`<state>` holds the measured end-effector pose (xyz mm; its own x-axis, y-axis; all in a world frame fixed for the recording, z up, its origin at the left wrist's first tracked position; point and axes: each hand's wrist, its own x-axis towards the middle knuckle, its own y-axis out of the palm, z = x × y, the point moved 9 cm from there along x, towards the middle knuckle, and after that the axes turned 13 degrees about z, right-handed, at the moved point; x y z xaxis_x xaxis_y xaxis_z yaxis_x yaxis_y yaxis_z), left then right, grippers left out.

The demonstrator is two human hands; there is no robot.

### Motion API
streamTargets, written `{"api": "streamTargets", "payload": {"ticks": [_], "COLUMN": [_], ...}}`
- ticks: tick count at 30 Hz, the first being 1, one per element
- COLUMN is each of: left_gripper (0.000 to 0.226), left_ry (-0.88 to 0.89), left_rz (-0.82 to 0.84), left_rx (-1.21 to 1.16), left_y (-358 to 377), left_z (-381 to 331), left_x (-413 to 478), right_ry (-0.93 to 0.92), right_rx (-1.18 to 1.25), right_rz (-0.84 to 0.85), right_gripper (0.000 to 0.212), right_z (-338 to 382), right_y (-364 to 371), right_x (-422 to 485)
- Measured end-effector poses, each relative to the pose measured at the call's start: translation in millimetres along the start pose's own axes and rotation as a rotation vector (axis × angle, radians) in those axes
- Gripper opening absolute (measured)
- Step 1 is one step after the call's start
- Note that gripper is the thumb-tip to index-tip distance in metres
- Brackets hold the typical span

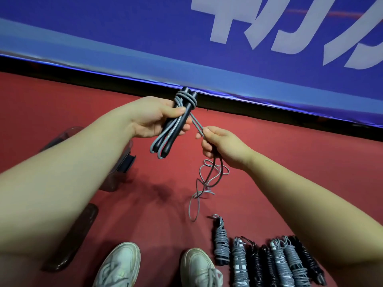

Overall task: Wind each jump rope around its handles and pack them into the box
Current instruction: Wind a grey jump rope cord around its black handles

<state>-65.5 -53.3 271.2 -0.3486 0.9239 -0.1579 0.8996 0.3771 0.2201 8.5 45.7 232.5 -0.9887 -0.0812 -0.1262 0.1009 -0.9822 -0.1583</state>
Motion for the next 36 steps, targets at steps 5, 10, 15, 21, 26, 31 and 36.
{"api": "streamTargets", "payload": {"ticks": [5,10,15,21,26,31,36], "left_gripper": [0.008,0.007,0.027,0.031,0.028,0.034,0.041], "left_ry": [-0.033,-0.072,-0.185,-0.143,-0.065,-0.108,-0.153], "left_rz": [-0.194,-0.413,-0.45,-0.41,-0.151,0.112,0.281], "left_rx": [0.322,0.893,1.358,1.668,1.851,1.937,1.859], "left_y": [-12.4,-34.9,-22.6,9.9,52.1,74.1,80.6], "left_z": [-1.4,-10.0,-8.6,-0.9,16.6,39.1,59.0], "left_x": [8.2,11.5,11.1,24.4,35.7,36.5,37.6], "right_ry": [0.07,0.26,0.35,0.443,0.529,0.414,0.374], "right_rx": [-0.536,-1.045,-0.488,-0.213,-0.691,-1.332,-1.605], "right_rz": [-0.181,-0.275,-0.109,0.0,-0.067,0.123,0.322], "right_gripper": [0.026,0.026,0.035,0.034,0.04,0.024,0.027], "right_z": [4.7,22.5,15.4,28.6,52.4,69.0,66.5], "right_y": [-10.1,-5.2,3.2,6.5,-17.3,-6.4,12.2], "right_x": [-4.6,-3.5,-10.6,-21.5,-31.7,-33.6,-38.6]}}
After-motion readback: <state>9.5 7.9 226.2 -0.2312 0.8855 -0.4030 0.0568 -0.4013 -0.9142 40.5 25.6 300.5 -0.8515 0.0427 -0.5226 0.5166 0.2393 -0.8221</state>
